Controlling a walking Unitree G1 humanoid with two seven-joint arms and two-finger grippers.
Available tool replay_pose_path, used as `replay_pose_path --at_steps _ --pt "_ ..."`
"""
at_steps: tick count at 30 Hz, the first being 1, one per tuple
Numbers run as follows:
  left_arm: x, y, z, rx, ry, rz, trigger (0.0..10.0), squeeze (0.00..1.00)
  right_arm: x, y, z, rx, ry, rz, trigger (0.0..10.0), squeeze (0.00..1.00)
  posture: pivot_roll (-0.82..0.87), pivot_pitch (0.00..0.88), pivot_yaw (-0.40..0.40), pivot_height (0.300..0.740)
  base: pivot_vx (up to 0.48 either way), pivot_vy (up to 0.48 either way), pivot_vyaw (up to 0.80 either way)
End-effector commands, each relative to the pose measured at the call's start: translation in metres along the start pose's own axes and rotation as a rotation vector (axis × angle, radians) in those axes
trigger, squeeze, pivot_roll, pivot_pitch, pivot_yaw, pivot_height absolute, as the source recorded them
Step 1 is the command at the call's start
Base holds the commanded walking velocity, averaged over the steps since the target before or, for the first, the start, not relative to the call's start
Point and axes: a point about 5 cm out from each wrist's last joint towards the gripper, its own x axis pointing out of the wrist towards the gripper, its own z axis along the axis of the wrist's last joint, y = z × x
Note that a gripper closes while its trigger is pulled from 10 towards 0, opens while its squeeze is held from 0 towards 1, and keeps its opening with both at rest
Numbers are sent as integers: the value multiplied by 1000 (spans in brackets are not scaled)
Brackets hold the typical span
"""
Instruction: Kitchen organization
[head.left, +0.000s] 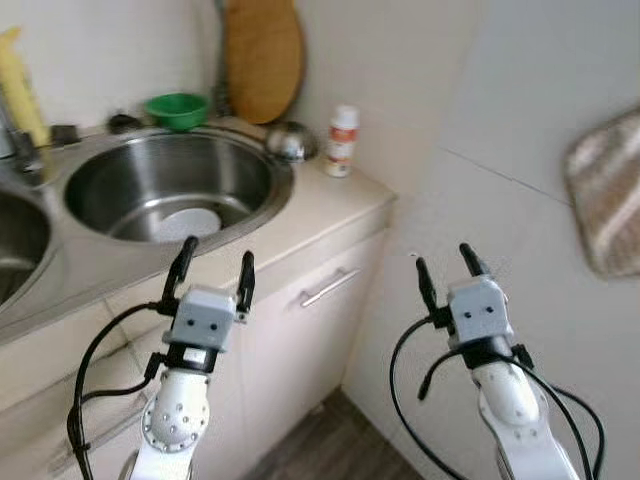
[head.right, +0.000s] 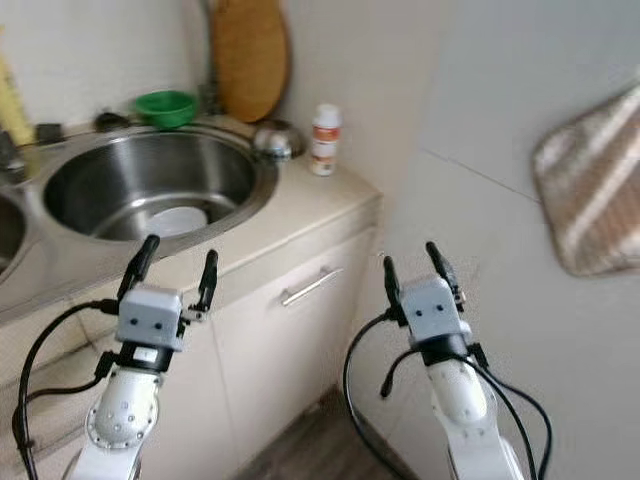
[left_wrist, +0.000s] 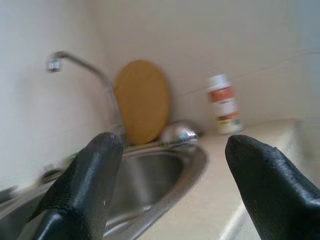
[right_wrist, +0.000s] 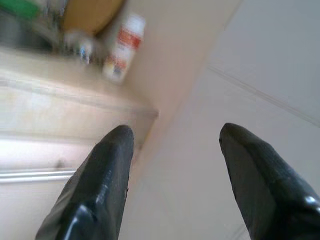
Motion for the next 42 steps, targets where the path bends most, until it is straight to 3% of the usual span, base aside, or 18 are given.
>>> replay_pose_path --at_steps 1,5,17,30,42 --pt "-5 -3 -3 -6 26 -42 10000 0 -5 0 -5 -3 59 26 10000 0 56 0 -65 740 0 382 0" --pt "-13 -10 -10 -22 79 -102 10000 0 -14 4 -13 31 108 3 10000 0 59 0 -54 740 0 371 -197" --pt "-18 -16 -25 -44 160 -190 10000 0 -7 13 -14 31 135 25 10000 0 48 0 -33 740 0 61 -784" --pt "-6 -22 -34 -69 179 -266 10000 0 -18 8 -16 27 170 -58 10000 0 -19 0 36 740 0 0 -787" --pt "-4 -27 -34 -81 182 -285 10000 0 -20 4 -17 22 190 -79 10000 0 -31 0 31 740 0 0 -788"
